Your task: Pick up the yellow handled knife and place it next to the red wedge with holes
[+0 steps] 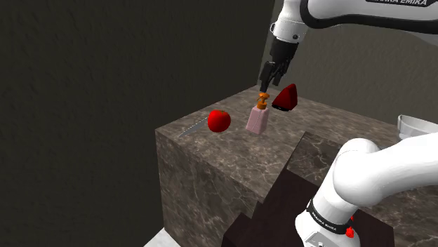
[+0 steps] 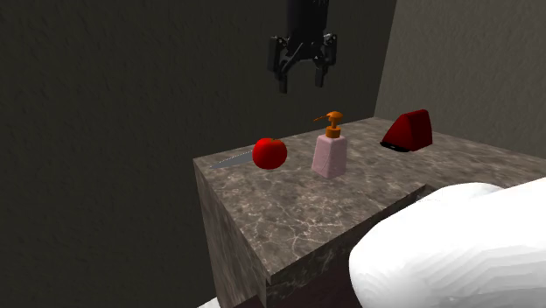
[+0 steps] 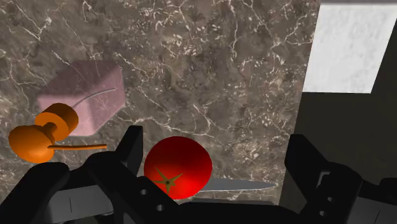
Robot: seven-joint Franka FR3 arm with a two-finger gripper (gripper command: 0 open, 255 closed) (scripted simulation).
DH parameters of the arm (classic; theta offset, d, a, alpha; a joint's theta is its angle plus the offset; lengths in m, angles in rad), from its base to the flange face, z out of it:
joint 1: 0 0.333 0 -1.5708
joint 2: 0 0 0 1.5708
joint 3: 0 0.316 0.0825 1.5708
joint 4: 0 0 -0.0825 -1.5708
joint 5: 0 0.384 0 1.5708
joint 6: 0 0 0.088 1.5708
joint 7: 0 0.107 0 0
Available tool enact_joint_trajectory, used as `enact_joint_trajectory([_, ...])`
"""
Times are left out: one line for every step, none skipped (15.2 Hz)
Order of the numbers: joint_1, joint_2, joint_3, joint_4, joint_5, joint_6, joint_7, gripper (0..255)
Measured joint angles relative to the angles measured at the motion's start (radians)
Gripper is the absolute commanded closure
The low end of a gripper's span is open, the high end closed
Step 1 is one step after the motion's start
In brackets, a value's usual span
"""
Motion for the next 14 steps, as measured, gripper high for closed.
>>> enact_joint_trajectory([0.000,0.000,0.000,0.000,0.000,0.000,0.000,0])
enact_joint_trajectory([-0.005,0.008,0.010,-0.005,0.005,0.011,0.024,0])
enact_joint_trajectory([-0.012,0.032,0.027,-0.005,0.014,0.031,0.064,0])
enact_joint_trajectory([-0.019,0.051,0.049,-0.007,0.025,0.047,0.114,0])
enact_joint_trajectory([-0.029,0.071,0.068,-0.009,0.033,0.064,0.164,0])
enact_joint_trajectory([-0.040,0.105,0.086,-0.002,0.041,0.088,0.214,0])
enact_joint_trajectory([-0.049,0.133,0.107,-0.003,0.049,0.111,0.268,0])
enact_joint_trajectory([-0.059,0.161,0.128,-0.005,0.057,0.136,0.324,0])
enact_joint_trajectory([-0.071,0.199,0.144,0.007,0.060,0.157,0.374,0])
enact_joint_trajectory([-0.081,0.232,0.165,0.016,0.065,0.176,0.431,0])
enact_joint_trajectory([-0.091,0.267,0.185,0.028,0.069,0.195,0.487,0])
enact_joint_trajectory([-0.101,0.301,0.202,0.033,0.071,0.218,0.541,0])
enact_joint_trajectory([-0.112,0.340,0.219,0.052,0.071,0.233,0.595,0])
enact_joint_trajectory([-0.124,0.375,0.230,0.066,0.068,0.250,0.645,0])
